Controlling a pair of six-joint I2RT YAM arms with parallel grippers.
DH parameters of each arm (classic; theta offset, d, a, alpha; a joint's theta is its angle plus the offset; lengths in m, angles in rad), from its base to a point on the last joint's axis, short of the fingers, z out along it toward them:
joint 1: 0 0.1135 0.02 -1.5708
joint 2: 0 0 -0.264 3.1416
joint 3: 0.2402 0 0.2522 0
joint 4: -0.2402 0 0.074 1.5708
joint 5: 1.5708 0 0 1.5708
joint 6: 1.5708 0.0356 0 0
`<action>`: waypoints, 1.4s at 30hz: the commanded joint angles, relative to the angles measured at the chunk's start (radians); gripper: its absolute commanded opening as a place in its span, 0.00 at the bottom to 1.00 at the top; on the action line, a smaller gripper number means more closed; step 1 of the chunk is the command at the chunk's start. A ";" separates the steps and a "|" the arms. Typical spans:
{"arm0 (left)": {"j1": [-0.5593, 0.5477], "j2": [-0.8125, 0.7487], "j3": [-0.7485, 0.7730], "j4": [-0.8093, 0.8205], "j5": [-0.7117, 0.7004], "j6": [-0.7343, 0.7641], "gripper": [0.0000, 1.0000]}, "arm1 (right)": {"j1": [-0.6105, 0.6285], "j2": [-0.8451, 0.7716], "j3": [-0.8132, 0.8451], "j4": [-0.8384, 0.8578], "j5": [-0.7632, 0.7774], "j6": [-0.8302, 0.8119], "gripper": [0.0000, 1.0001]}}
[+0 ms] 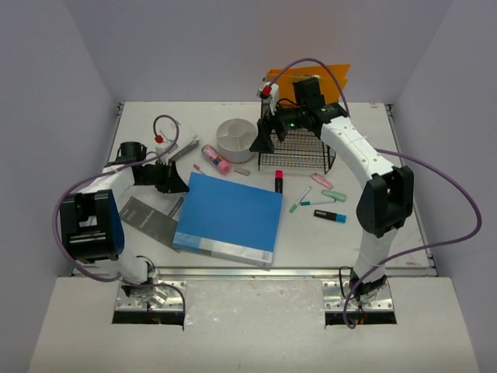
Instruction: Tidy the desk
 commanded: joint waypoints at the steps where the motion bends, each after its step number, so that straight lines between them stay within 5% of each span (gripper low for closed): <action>1: -0.042 -0.107 0.021 -0.042 0.043 0.155 0.00 | 0.057 0.074 0.032 0.020 -0.052 0.013 0.99; 11: -0.167 -0.267 0.033 -0.041 0.038 0.230 0.00 | 0.143 0.209 0.071 0.093 -0.111 0.060 0.99; 18: -0.171 -0.281 0.067 0.011 0.008 0.196 0.00 | 0.178 0.249 0.062 -0.010 -0.232 0.030 0.94; 23: -0.171 -0.302 0.067 0.032 -0.007 0.179 0.00 | 0.198 0.206 0.014 -0.053 -0.277 -0.008 0.46; 26: -0.171 -0.320 0.065 0.031 -0.001 0.149 0.00 | 0.198 0.175 0.010 -0.090 -0.310 -0.013 0.06; 33: -0.075 -0.350 0.051 -0.063 0.102 0.082 0.66 | 0.197 -0.008 -0.151 0.023 -0.341 0.046 0.00; 36: 0.038 -0.327 0.056 -0.113 0.191 0.056 0.74 | 0.195 -0.101 -0.198 0.070 -0.339 0.070 0.00; 42: 0.082 -0.241 0.085 -0.410 0.295 0.289 0.82 | 0.188 -0.231 -0.290 0.203 -0.337 0.125 0.00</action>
